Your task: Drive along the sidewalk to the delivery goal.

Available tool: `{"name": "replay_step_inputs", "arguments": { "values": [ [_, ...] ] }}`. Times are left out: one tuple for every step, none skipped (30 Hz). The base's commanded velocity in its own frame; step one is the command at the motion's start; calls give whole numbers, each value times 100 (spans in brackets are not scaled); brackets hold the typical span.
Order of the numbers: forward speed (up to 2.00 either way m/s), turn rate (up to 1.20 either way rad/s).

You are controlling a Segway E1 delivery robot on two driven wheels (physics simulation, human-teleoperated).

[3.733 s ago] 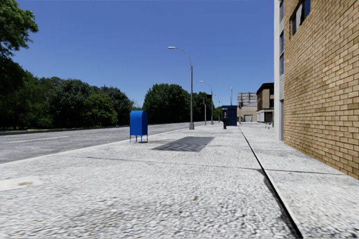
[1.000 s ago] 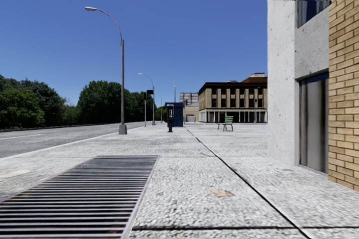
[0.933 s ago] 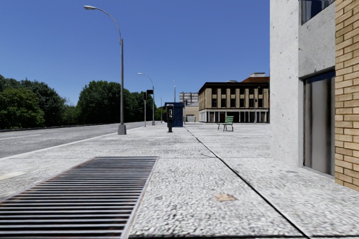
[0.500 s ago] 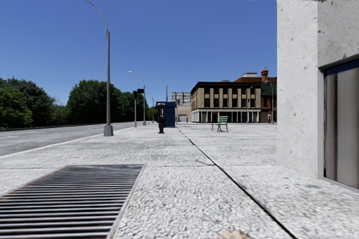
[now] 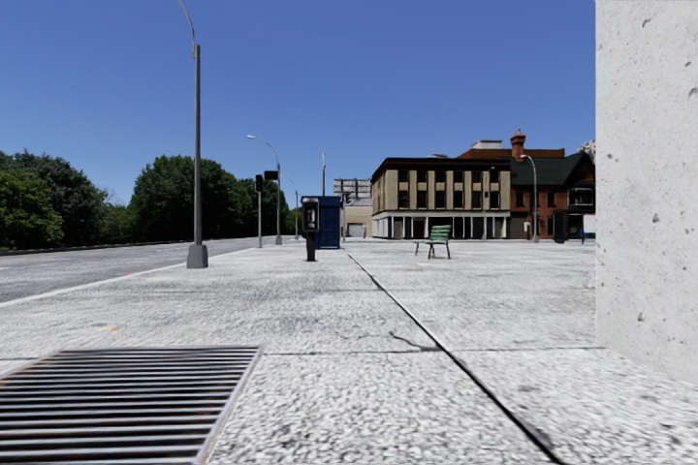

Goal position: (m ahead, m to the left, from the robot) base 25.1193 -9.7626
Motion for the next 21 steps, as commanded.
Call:
{"name": "replay_step_inputs", "arguments": {
  "values": [
    [159, 0],
    [159, 0],
    [159, 0],
    [159, 0],
    [159, 0],
    [159, 0],
    [159, 0],
    [159, 0],
    [159, 0],
    [159, 0],
    [159, 0],
    [159, 0],
    [159, 0],
    [159, 0],
    [159, 0],
    [159, 0],
    [159, 0],
    [159, 0],
    [159, 0],
    [159, 0],
    [159, 0]
  ]
}}
